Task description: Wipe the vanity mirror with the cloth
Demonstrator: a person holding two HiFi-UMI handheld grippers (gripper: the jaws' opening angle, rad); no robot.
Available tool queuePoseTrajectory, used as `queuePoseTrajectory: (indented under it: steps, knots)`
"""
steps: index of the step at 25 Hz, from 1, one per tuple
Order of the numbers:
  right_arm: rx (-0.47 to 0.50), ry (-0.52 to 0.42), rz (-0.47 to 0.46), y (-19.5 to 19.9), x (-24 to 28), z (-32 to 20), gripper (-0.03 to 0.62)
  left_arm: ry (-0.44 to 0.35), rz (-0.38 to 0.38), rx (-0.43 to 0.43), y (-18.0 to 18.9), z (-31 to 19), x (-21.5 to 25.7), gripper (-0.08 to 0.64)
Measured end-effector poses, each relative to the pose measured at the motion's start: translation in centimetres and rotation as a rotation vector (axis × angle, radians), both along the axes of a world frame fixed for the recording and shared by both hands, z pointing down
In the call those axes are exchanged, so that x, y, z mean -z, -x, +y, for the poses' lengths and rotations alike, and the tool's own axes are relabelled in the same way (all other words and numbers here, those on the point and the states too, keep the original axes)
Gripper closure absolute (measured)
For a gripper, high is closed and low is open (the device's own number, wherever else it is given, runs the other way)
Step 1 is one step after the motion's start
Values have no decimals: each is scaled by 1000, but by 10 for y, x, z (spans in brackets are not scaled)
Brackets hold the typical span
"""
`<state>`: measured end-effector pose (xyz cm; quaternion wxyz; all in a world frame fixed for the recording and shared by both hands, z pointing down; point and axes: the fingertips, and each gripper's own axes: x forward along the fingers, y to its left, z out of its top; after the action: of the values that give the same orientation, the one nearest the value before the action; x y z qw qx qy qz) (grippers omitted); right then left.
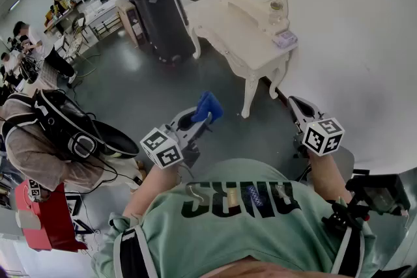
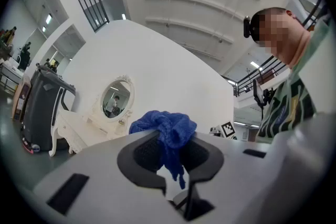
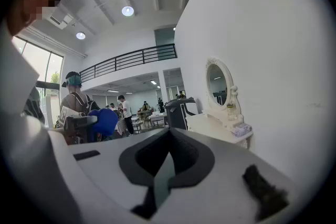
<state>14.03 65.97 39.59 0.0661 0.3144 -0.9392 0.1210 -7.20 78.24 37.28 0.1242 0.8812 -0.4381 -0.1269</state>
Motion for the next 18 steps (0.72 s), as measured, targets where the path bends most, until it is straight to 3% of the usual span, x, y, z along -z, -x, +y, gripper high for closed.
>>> queuePoseTrajectory:
  steps: [11, 18]
  knots:
    - [-1, 32, 14, 0, -19, -7, 580, 40, 6, -20, -9, -11, -11, 486]
    - [-1, 57, -26, -15, -23, -15, 580, 66, 17, -33, -24, -28, -18, 488]
